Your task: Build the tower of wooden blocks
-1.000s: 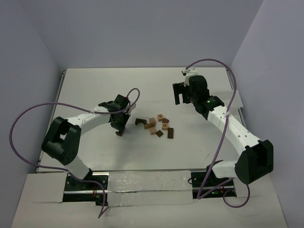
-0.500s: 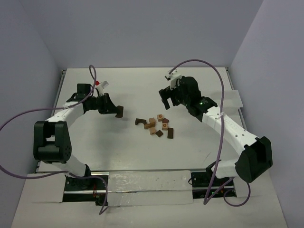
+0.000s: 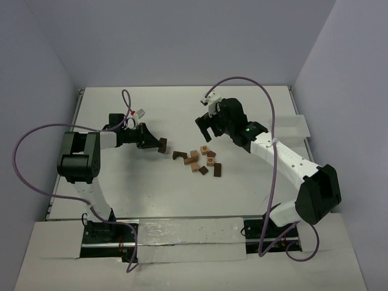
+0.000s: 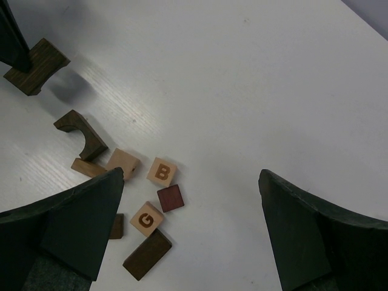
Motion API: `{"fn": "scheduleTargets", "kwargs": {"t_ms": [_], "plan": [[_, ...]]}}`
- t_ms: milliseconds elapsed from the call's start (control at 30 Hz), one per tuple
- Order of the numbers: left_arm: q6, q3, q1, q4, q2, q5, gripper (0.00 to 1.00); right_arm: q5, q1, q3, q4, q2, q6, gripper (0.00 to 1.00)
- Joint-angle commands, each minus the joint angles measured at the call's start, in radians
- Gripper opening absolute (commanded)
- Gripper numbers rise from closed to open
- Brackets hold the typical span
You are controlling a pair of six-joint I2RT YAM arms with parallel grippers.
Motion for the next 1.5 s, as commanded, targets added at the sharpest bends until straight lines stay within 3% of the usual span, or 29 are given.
{"fn": "scheduleTargets", "kwargs": {"t_ms": [0,467,700,867,1033,1067,1100,1200,1333,1467], "plan": [[-0.008,0.042,0.003,0.064,0.039,0.003,0.08,0.005,0.006,0.069,0.017,0.022,0.003,0.99],[0.073,0.081,0.006,-0.11,0.123,-0.149,0.18,0.01,0.007,0.098,-0.002,0.037,0.02,0.99],[0.094,0.089,0.022,-0.182,0.127,-0.209,0.31,0.02,0.008,0.095,0.0,0.03,0.005,1.0],[0.106,0.076,0.042,-0.199,0.101,-0.263,0.46,0.021,0.019,0.102,-0.009,0.028,-0.021,1.0],[0.155,0.066,0.053,-0.253,0.047,-0.295,0.49,0.087,0.08,0.085,-0.004,0.024,-0.116,0.98],[0.182,0.059,0.057,-0.27,0.009,-0.296,0.61,0.127,0.12,0.074,0.002,0.032,-0.167,0.96],[0.203,0.06,0.058,-0.297,-0.014,-0.29,0.63,0.154,0.146,0.07,0.003,0.05,-0.201,0.94],[0.293,0.095,0.06,-0.398,-0.083,-0.267,0.65,0.198,0.219,0.071,-0.011,0.115,-0.298,0.83],[0.414,0.157,0.068,-0.506,-0.184,-0.254,0.66,0.131,0.249,0.141,-0.113,0.255,-0.351,0.64],[0.509,0.168,0.105,-0.592,-0.313,-0.22,0.66,0.001,0.249,0.311,-0.252,0.406,-0.327,0.57]]}}
